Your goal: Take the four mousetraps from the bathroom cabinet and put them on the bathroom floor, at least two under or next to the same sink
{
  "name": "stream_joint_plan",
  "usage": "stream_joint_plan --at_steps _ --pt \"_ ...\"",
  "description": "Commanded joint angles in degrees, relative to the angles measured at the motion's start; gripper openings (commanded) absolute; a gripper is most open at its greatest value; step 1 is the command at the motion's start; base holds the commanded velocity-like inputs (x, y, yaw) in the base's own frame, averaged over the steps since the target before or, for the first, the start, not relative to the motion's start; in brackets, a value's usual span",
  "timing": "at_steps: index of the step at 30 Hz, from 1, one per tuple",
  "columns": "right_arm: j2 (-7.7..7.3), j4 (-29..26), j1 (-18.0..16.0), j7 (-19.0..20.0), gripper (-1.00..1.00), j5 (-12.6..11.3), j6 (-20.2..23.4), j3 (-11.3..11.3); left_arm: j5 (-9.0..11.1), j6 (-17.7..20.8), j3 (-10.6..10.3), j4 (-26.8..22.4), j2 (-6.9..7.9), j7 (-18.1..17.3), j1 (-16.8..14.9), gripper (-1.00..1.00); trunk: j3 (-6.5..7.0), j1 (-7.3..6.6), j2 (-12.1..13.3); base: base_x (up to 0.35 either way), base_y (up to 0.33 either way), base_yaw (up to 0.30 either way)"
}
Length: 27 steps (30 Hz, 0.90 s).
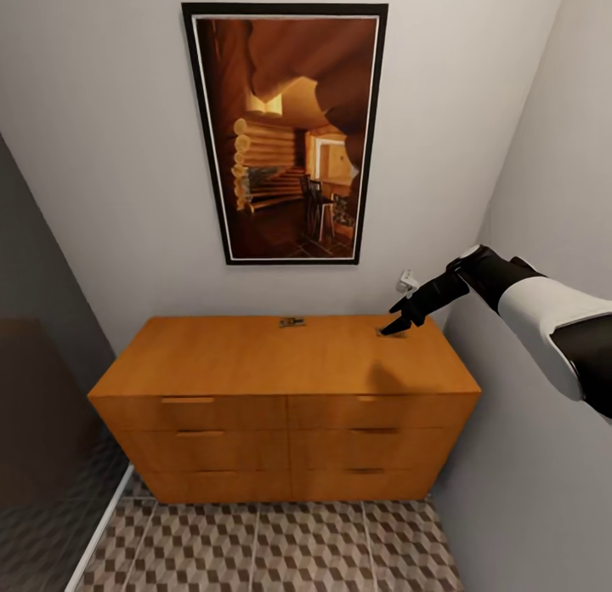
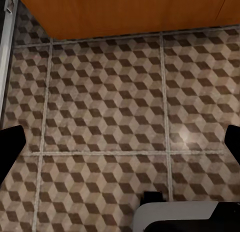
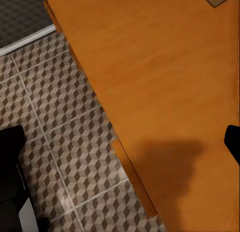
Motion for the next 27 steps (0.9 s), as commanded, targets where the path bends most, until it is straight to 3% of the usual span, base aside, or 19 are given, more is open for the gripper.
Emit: stream_joint_plan --at_steps 1,17,27 --pt "-0.04 -0.11 0.02 0.25 1.00 0.47 0.59 -0.44 0.42 -0.33 -0.50 0.22 -0.02 0.07 -0.11 1.00 -0.12 0.06 -0.12 0.224 0.000 0.000" --pt "-0.50 -0.07 2.89 0.10 1.00 0.59 -0.80 -0.44 0.42 -0.33 -0.48 0.27 -0.01 0.07 -0.12 1.00 -0.12 0.06 -0.12 0.221 0.000 0.000" --pt "-2.40 2.22 3.10 -0.77 1.00 0.67 -4.77 -0.44 0.47 -0.33 -0.48 0.29 -0.01 0.07 -0.11 1.00 -0.12 0.06 -0.12 0.179 0.000 0.000"
